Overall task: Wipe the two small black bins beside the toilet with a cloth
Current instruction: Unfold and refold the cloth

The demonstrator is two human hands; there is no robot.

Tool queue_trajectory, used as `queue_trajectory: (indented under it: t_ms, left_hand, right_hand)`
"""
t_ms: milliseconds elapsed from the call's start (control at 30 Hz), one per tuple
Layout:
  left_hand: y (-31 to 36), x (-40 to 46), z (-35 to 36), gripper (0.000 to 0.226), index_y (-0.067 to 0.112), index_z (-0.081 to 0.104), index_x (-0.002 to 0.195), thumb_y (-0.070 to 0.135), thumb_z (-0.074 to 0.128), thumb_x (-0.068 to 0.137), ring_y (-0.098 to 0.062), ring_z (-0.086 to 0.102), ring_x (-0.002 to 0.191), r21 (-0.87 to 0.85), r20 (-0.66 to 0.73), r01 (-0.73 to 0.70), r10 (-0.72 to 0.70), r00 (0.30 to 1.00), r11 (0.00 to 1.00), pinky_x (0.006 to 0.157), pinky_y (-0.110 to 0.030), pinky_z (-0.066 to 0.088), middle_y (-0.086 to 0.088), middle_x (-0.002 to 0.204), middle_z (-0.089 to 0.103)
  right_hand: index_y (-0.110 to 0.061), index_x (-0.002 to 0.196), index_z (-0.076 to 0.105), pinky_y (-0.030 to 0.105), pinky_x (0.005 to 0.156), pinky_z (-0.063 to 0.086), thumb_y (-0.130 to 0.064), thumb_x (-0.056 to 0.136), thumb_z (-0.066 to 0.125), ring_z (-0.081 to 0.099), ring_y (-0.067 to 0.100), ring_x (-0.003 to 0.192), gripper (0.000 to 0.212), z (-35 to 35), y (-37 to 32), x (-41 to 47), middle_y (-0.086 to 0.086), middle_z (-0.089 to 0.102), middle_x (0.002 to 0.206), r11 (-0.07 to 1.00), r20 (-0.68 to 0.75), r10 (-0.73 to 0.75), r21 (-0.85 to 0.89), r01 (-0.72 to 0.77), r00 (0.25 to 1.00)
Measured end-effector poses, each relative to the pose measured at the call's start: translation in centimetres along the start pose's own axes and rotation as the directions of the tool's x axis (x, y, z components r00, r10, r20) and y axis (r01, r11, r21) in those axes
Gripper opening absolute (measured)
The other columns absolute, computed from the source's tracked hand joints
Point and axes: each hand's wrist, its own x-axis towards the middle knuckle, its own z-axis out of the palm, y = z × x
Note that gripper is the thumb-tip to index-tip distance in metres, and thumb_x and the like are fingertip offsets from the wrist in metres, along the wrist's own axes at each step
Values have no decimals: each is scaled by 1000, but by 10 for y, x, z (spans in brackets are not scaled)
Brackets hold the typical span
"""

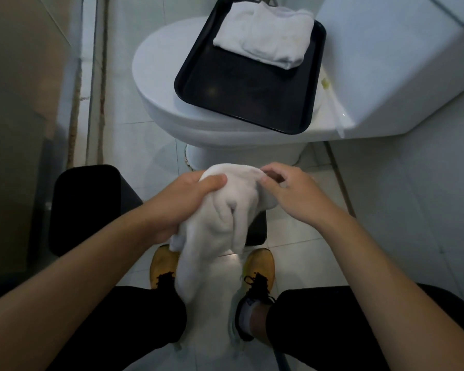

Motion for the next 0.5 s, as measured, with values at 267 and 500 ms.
queue_trajectory:
  t_ms: [267, 500]
  left_hand:
    - [-1, -4, -2, 41, 7, 58, 125, 34, 52, 95, -29, 71, 95, -653, 133, 274, -250, 959, 706, 77, -37, 59, -17, 109, 72]
    - [-9, 0, -9, 43, 5, 54, 133, 31, 43, 100, -24, 71, 95, -793, 219, 278, -171, 961, 542, 80, -37, 60, -13, 110, 70]
  right_hand:
    - [-1, 104, 66, 36, 77, 59, -55, 102, 36, 76, 31, 84, 62, 4, 1, -15, 15, 77, 89, 783, 567, 438, 140, -606, 697]
    - [-11, 132, 59, 47, 102, 49, -35, 93, 63, 65, 26, 116, 46, 34, -5, -5, 11, 70, 124, 176, 561, 244, 777, -604, 791]
